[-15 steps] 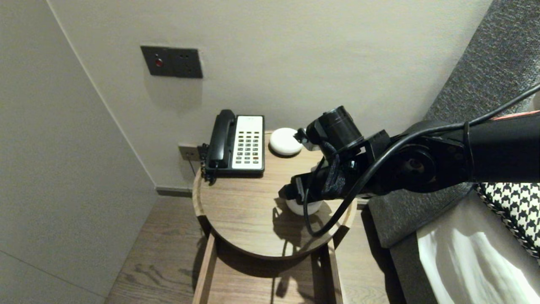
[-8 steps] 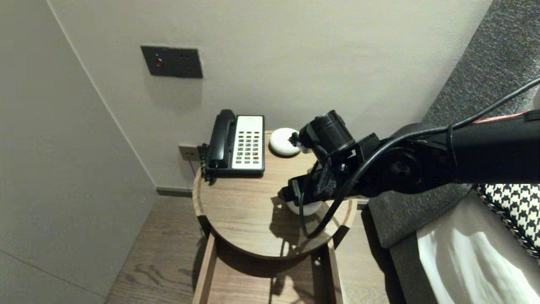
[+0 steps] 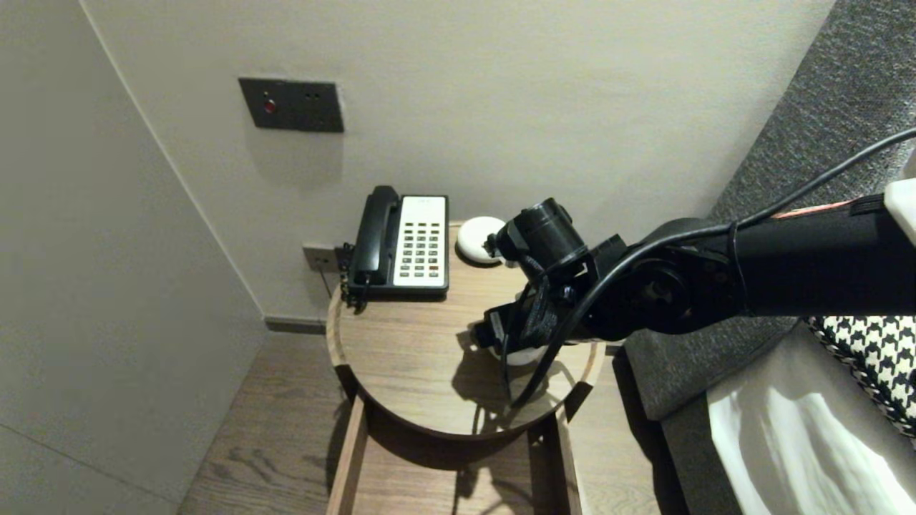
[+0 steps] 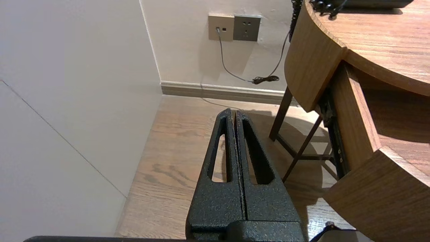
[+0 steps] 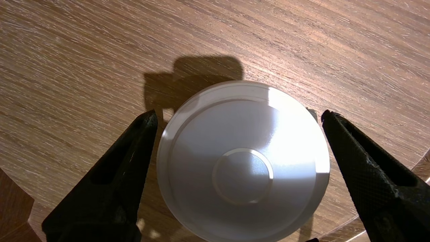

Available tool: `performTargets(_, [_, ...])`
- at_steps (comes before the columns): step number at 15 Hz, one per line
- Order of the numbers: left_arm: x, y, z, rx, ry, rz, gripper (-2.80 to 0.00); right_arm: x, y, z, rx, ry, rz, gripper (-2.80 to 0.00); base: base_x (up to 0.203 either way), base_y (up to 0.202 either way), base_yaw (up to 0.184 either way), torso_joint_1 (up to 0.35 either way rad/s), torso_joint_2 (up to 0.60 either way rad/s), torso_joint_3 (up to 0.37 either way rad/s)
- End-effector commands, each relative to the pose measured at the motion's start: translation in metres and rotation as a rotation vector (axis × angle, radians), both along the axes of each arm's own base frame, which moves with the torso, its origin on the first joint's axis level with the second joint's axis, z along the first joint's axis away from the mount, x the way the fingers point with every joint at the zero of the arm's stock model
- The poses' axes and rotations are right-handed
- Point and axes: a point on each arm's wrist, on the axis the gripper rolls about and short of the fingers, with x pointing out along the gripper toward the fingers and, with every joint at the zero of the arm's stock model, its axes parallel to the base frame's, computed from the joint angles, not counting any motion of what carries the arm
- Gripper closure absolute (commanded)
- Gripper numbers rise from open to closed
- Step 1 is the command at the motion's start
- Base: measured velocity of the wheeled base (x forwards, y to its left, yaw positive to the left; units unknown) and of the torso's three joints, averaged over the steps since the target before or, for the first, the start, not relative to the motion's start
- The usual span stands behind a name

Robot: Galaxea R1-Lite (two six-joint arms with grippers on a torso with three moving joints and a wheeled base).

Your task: Put the remote controls on the table in the drawer one by one

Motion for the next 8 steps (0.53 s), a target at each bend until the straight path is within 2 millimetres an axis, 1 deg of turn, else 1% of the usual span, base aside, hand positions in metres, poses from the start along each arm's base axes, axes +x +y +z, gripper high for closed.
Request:
performTargets(1, [0.0000, 0.0000, -0.0001, 0.000, 0.000, 0.001, 0.00, 0.0002, -0.0001, -0.0003, -0.001, 0.001, -0.003, -2.80, 0.000, 0.000, 0.000, 0.000, 0.00, 0.000])
performTargets(4, [0.0000, 0.0000, -0.0001, 0.000, 0.000, 0.000, 0.00, -0.0002, -0.0001, -0.0012, -0.004, 0.004, -0.001, -2.80, 0.000, 0.000, 0.000, 0.000, 0.00, 0.000])
performTargets(5, [0.0000, 0.0000, -0.0001, 0.000, 0.000, -0.001, 0.00, -0.0005, -0.0003, -0.0019, -0.006, 0.006, -0.001, -0.15, 0.000, 0.000, 0.000, 0.000, 0.00, 0.000])
performTargets(6, [0.0000, 0.0000, -0.0001, 0.000, 0.000, 0.001, 0.00, -0.0008, -0.0006, -0.0017, -0.006, 0.006, -0.001, 0.00, 0.000, 0.000, 0.000, 0.000, 0.00, 0.000])
performTargets(8, [0.0000, 0.0000, -0.0001, 0.000, 0.000, 0.001, 0.00, -0.0017, -0.0014, -0.0028, -0.011, 0.011, -0.001, 0.00, 0.000, 0.000, 0.000, 0.000, 0.00, 0.000])
